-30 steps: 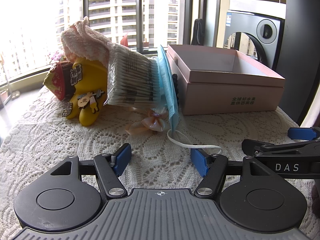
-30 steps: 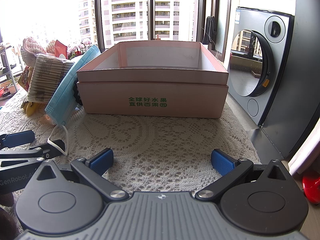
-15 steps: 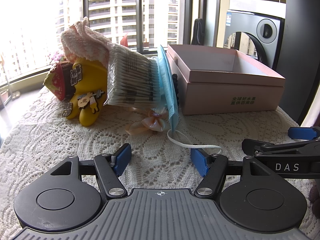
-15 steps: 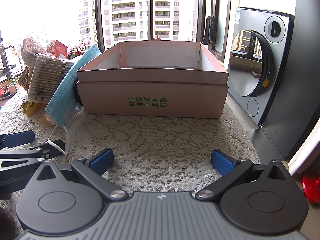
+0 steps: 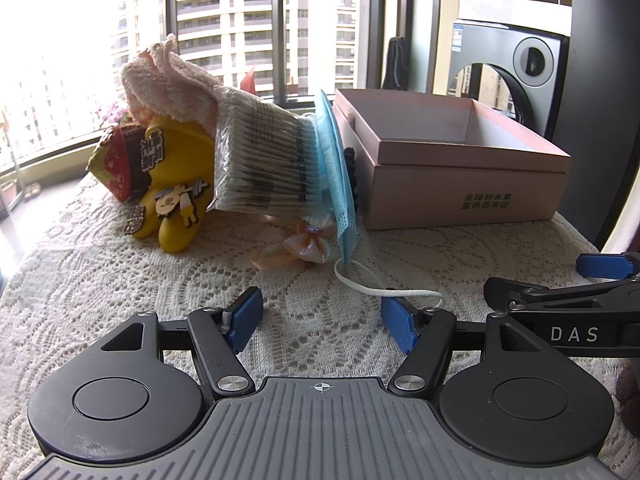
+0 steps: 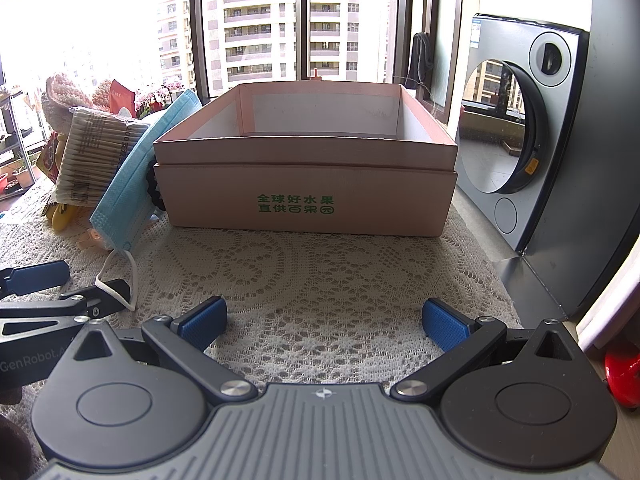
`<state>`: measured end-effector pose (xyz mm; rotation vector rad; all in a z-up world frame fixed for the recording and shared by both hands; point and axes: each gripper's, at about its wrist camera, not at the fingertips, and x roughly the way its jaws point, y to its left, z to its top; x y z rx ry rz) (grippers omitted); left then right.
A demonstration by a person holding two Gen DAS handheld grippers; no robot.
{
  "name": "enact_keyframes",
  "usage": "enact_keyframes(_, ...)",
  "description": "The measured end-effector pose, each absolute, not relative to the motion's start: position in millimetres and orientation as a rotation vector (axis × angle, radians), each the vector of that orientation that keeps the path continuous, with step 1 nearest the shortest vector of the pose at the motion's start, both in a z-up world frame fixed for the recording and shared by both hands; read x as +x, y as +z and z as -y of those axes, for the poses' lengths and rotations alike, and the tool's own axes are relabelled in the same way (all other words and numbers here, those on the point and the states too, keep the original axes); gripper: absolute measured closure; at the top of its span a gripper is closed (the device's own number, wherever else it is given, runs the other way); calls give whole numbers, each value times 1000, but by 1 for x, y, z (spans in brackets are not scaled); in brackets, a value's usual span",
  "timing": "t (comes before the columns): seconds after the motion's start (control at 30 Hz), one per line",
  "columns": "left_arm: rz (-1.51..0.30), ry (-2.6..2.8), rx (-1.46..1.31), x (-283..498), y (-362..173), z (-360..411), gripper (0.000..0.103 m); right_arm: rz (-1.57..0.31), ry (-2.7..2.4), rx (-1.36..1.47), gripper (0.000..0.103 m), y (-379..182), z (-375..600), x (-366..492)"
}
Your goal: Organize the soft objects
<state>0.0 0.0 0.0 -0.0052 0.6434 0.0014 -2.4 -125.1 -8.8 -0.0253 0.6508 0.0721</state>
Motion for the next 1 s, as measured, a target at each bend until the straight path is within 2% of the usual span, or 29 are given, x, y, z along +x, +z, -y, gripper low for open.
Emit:
enact_keyframes(0.37,-643,2,-5,0,0,0,32,-659,90,-27,0,-8,127,-3)
enact_keyframes(0.77,-641,-4,-11,-2,0,-2,34,-809,136,-75,0,2,121,23)
enact_keyframes(0.83,-636,-19,-31,-5,2,-5,35,-778,191,-114,0,6,115,22)
enact_keyframes(1.0,-615,-70,-151,-21,10,-41,37,-517,307,-219,0,31,87,5)
